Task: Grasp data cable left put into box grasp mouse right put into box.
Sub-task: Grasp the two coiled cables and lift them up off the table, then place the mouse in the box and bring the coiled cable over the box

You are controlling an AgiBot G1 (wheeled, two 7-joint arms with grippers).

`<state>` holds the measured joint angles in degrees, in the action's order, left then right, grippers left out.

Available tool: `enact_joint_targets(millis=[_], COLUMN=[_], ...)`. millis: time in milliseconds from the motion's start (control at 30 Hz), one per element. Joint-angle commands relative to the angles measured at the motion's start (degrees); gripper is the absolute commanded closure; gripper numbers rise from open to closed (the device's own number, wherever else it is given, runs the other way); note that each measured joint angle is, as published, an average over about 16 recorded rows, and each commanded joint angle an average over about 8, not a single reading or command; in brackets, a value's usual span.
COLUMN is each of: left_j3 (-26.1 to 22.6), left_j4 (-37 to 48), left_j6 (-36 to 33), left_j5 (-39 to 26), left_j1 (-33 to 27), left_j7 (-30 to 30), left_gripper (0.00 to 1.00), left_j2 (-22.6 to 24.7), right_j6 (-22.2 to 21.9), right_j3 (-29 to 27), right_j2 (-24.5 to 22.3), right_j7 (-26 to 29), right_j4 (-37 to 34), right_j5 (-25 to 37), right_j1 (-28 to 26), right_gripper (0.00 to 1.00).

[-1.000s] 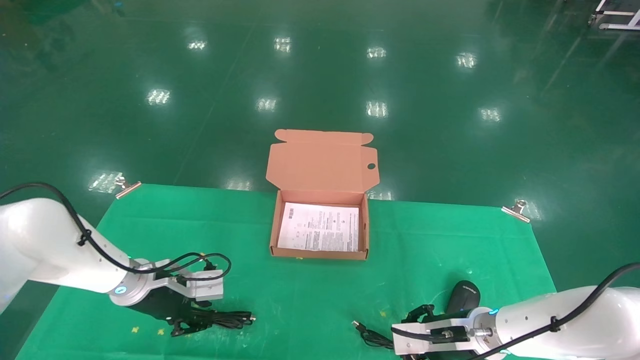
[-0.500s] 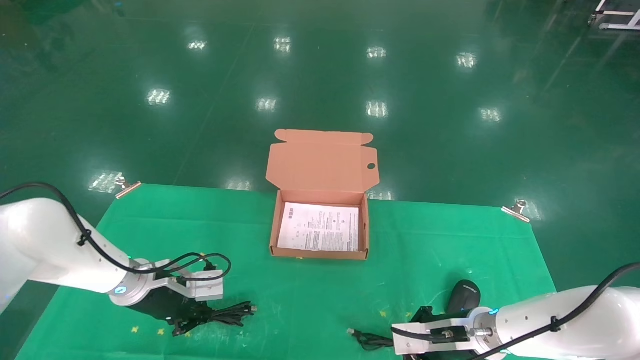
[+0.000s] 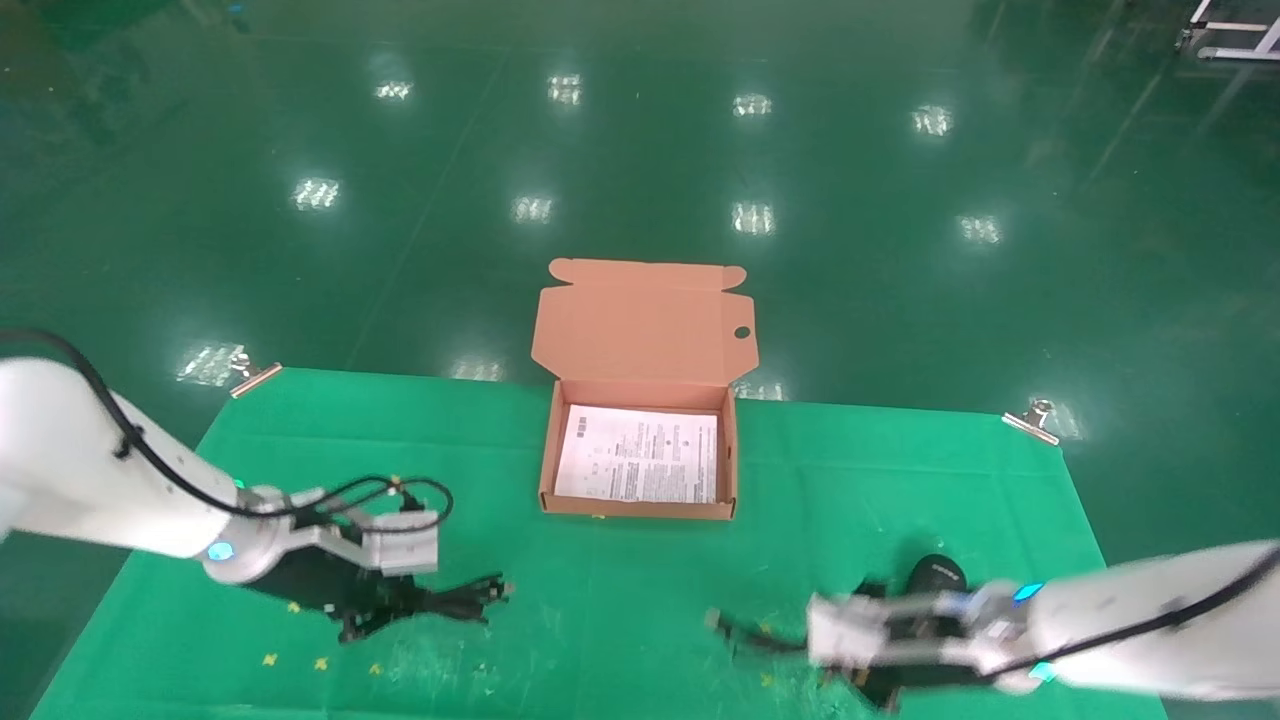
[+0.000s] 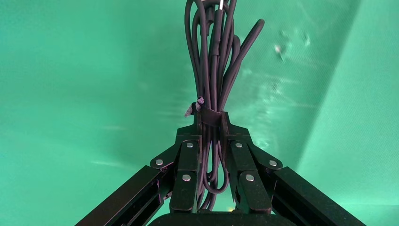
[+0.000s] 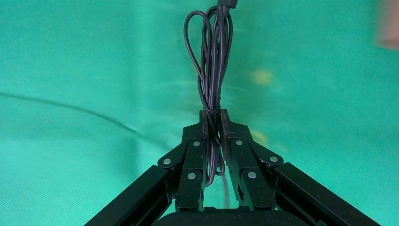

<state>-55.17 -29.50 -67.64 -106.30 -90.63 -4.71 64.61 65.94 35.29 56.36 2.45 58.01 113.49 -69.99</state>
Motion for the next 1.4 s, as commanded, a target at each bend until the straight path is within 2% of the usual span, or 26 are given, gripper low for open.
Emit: enact_joint_targets(millis=[33, 167, 300, 433, 600, 967, 1400], left_j3=[0.40, 1.10, 1.38, 1.24, 0.82, 2.38, 3.47], left_j4=[-1.18, -6.42, -11.90, -15.97, -18.63, -15.85, -11.92], left_j6=[-0.67, -0.79, 0.18, 2.02, 4.26, 10.33, 11.70], left_j5=[0.62, 0.24, -1.72, -4.78, -8.45, -9.85, -7.96], left_j1=[-0.63, -3.29, -6.39, -9.39, -12.63, -18.30, -21.37], left_j7=[0.36, -0.92, -2.74, -4.50, -5.89, -4.46, -0.18], left_gripper=[1.00, 1.00, 1.00, 1.00, 1.00, 1.00, 1.00], left_j2=[-0.82, -3.44, -5.28, -5.56, -4.10, 0.32, 1.90], right_j6=[0.56, -0.03, -1.65, -3.14, -4.01, -7.58, -6.14], right_j3=[-1.18, -4.56, -7.26, -9.20, -10.64, -11.54, -10.80], right_j2=[-1.15, -3.82, -4.58, -3.46, 0.18, 10.41, 12.62], right_j7=[0.98, 3.05, 4.14, 4.31, 3.41, -1.56, -6.55], right_j4=[0.42, 1.82, 2.35, 2.21, 1.17, -6.84, -11.43], right_j5=[-1.62, -4.51, -6.18, -7.70, -10.28, -13.46, -14.34], right_j1=[-0.53, -3.60, -7.77, -12.54, -18.58, -28.76, -31.29], right_gripper=[1.00, 1.00, 1.00, 1.00, 1.00, 1.00, 1.00])
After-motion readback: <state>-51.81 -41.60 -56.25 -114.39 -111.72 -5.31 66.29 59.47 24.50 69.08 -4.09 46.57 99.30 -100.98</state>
